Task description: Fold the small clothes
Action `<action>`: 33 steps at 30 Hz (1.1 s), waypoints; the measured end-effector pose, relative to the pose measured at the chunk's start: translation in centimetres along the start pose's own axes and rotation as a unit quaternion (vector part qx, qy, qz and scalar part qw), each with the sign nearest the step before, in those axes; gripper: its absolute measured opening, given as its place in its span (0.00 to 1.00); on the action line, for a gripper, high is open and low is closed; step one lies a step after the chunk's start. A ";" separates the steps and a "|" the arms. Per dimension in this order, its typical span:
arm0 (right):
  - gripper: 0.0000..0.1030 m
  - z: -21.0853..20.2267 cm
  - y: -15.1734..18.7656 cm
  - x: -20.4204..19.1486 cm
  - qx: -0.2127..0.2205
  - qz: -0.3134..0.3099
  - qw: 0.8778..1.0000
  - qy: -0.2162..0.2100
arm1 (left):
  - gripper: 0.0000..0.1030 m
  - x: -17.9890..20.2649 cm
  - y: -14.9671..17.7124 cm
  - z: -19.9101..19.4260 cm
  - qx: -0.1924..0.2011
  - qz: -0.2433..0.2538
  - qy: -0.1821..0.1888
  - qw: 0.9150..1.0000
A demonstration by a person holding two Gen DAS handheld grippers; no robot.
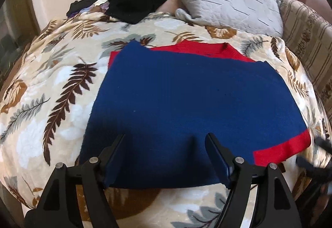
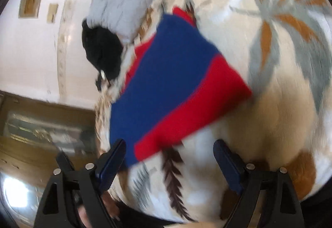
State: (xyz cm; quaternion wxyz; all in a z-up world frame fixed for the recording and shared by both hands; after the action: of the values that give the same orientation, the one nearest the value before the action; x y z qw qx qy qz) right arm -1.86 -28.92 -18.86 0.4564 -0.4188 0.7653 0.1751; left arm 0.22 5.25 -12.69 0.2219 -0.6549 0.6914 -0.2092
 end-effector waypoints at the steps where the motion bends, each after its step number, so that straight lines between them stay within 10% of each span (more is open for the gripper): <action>1: 0.84 0.2 -0.5 0.4 0.007 0.012 1.000 0.015 | 0.75 0.1 0.0 -0.1 0.002 -0.002 0.001 1.000; 4: 0.51 1.2 -1.8 1.1 0.010 0.042 0.999 0.025 | 0.75 0.2 -0.1 -0.1 -0.002 -0.010 0.003 1.000; 9: 0.51 1.1 -2.0 0.5 0.033 0.033 0.998 0.031 | 0.75 0.8 -0.9 -0.4 0.017 0.002 0.000 1.000; 12: 0.74 1.8 -2.4 0.1 0.037 0.023 0.999 0.022 | 0.80 1.6 -1.3 0.8 0.010 0.011 -0.005 1.000; 33: 0.72 0.4 -2.6 -1.9 0.057 -0.032 0.997 0.049 | 0.81 2.7 -1.8 2.5 -0.011 0.027 -0.011 1.000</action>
State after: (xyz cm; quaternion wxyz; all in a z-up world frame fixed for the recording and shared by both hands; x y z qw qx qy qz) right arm 0.94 -29.29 -17.19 0.4468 -0.4241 0.7819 0.0957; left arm 3.03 2.44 -13.74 0.2277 -0.6405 0.7087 -0.1887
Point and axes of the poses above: each gripper's, at about its wrist camera, not at the fingertips, and z roughly the way its jaws point, x to its right, y to its underside, the point moved 3 cm from there along z, roughly the way its jaws point, and after that the axes turned 8 degrees about z, right-handed, at the moved point
